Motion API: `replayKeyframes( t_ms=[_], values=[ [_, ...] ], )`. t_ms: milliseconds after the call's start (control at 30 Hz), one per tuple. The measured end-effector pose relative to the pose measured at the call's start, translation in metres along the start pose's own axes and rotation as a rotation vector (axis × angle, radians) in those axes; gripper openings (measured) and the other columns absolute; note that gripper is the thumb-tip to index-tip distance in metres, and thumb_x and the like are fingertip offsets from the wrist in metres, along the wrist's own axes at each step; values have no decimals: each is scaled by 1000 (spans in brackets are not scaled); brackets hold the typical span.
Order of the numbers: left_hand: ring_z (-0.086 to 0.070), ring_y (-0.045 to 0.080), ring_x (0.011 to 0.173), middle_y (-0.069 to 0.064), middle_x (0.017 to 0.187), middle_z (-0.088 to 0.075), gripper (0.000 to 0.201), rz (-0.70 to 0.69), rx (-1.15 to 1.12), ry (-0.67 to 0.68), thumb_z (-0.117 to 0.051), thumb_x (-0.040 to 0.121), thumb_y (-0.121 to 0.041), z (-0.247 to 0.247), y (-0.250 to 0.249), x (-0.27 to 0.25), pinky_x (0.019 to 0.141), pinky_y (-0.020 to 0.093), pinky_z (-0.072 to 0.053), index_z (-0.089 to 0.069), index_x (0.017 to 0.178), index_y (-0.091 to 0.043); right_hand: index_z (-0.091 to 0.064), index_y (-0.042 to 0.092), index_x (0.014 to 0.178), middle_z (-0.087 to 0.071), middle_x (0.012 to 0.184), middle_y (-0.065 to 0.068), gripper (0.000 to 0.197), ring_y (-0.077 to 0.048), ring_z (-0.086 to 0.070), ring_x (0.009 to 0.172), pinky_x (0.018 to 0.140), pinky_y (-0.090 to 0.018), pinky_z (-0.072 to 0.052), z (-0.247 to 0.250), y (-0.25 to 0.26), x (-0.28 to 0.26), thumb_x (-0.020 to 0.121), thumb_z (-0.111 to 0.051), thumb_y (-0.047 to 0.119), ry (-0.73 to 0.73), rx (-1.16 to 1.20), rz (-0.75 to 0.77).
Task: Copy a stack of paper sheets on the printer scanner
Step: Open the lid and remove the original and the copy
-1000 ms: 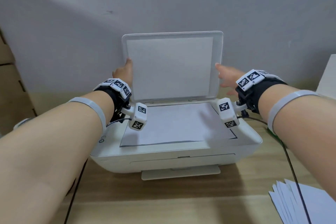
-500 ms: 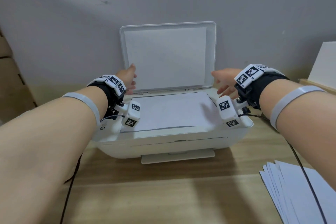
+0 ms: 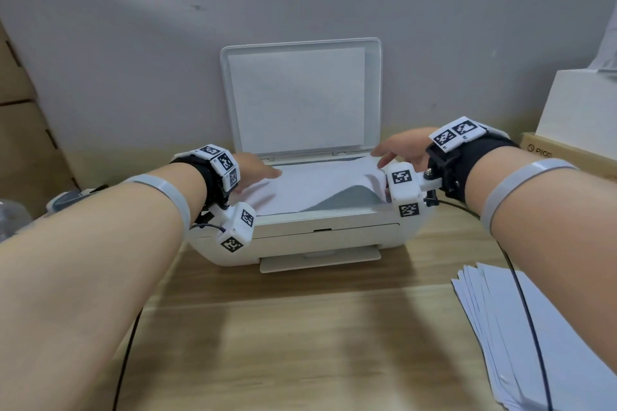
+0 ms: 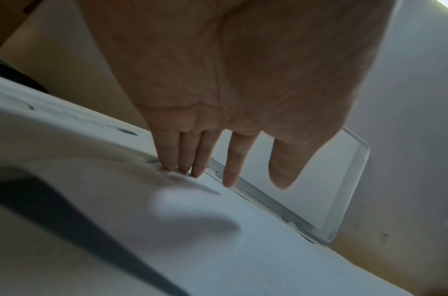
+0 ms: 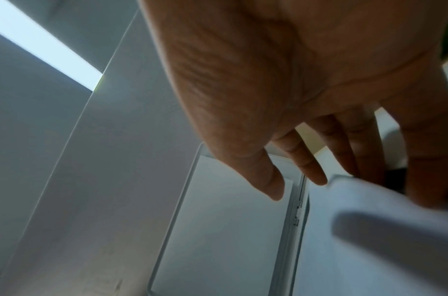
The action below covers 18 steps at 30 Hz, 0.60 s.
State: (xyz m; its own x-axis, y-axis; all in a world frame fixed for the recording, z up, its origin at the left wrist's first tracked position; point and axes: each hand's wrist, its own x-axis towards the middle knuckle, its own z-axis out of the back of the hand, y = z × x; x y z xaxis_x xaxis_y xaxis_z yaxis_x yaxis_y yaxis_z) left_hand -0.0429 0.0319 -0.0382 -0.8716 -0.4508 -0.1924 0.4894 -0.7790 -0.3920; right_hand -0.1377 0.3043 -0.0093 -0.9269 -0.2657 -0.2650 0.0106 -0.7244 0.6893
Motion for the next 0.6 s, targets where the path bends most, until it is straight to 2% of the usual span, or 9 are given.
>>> replayKeyframes(
  t_ms=[67,133,200,233,300,400,467,500,600],
  values=[
    [-50,28,82,14,93,-54,61,-26,59,5,-47,94,-57,-1,-5,-4,82,35,-47,-59,120,-3,-58,10,115,-63,92,-1,33,-29,-64,111,101,-43,-49,-1,-4,1,93,-62,33,-5,6,20],
    [-51,27,80,13,91,-55,62,-42,109,6,-45,95,-57,-2,-7,-6,77,32,-43,-58,119,-2,-61,7,113,-69,109,-7,34,-25,-68,95,89,-35,-53,-3,-7,2,90,-66,31,-34,14,30],
    [-58,29,88,15,105,-63,62,-49,130,5,-42,95,-58,-3,-9,-8,85,33,-49,-57,121,-4,-62,9,118,-68,117,-13,32,-21,-62,67,62,-27,-51,-5,-11,-1,92,-64,27,-79,-100,78],
    [-59,30,93,16,113,-64,62,-54,132,1,-41,96,-58,-4,-11,-10,90,35,-48,-57,123,-4,-62,10,123,-68,115,-15,33,-19,-57,59,53,-26,-48,-5,-12,0,92,-62,22,-91,-142,116],
    [-60,32,107,16,125,-60,61,-70,125,-15,-41,97,-55,-6,-14,-14,99,37,-47,-55,127,-4,-64,14,123,-66,100,-15,34,-17,-49,53,47,-26,-44,-2,-16,0,91,-57,7,-73,-95,162],
    [-52,33,123,13,137,-53,59,-110,105,-38,-41,99,-51,-11,-25,-23,108,42,-41,-49,136,-7,-67,27,120,-55,77,-11,47,-18,-36,45,34,-17,-32,10,-26,-19,91,-46,-4,-100,-72,143],
    [-52,32,124,11,140,-51,59,-134,84,-46,-43,98,-51,-16,-34,-30,108,42,-41,-48,139,-9,-65,32,121,-57,77,-12,54,-19,-38,44,30,-15,-30,21,-36,-31,91,-41,-7,-129,-85,161],
    [-52,31,124,10,140,-51,58,-156,71,-48,-45,98,-50,-19,-39,-33,108,42,-41,-49,139,-10,-65,32,118,-61,82,-13,53,-20,-43,46,31,-16,-34,28,-44,-36,91,-41,-7,-146,-47,167],
    [-57,27,116,7,131,-59,47,-234,-47,-137,-56,94,-44,-31,-57,-40,100,36,-45,-57,130,-14,-70,22,115,-65,85,-8,45,-22,-58,61,39,-21,-44,47,-71,-56,90,-44,-5,-188,130,149]
  ],
)
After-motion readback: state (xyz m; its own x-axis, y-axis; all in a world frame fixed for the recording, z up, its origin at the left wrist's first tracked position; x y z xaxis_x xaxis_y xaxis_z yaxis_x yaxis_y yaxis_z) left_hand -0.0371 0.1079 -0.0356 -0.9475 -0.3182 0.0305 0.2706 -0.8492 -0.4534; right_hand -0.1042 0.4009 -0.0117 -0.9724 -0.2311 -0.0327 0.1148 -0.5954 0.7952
